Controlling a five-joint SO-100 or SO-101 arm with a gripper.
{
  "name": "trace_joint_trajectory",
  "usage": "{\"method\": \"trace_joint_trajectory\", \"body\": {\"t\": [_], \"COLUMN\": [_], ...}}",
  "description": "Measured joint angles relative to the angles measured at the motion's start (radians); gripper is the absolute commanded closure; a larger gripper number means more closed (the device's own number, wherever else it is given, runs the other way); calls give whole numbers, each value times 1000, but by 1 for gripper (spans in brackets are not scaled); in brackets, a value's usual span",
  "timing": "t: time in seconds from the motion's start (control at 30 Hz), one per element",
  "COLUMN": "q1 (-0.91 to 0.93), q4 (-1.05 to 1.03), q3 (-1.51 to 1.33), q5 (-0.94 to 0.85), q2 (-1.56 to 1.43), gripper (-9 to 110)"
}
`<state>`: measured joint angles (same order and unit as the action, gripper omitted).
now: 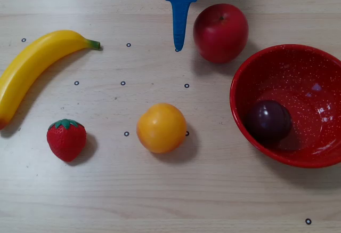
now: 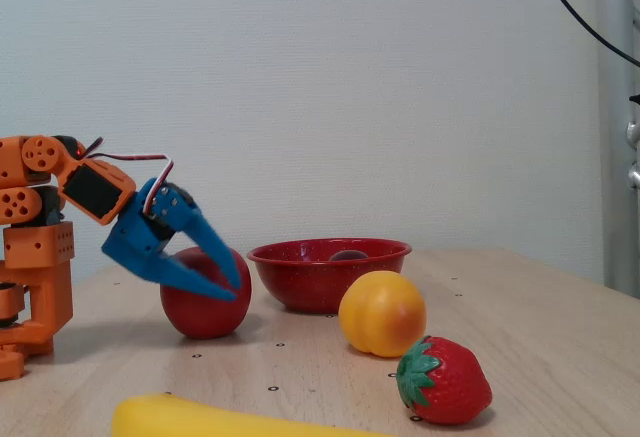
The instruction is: Put plum in the red bowl.
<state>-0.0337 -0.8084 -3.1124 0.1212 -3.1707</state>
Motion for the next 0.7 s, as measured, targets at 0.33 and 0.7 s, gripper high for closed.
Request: {"method": "trace_joint_trajectory", "body": {"t": [0.33, 0.7], "q1": [0, 0], "q4": [-74, -74], "q3": [-2, -2], "q5": [-66, -66], "q2": [-44, -44], "gripper": [101, 101]}}
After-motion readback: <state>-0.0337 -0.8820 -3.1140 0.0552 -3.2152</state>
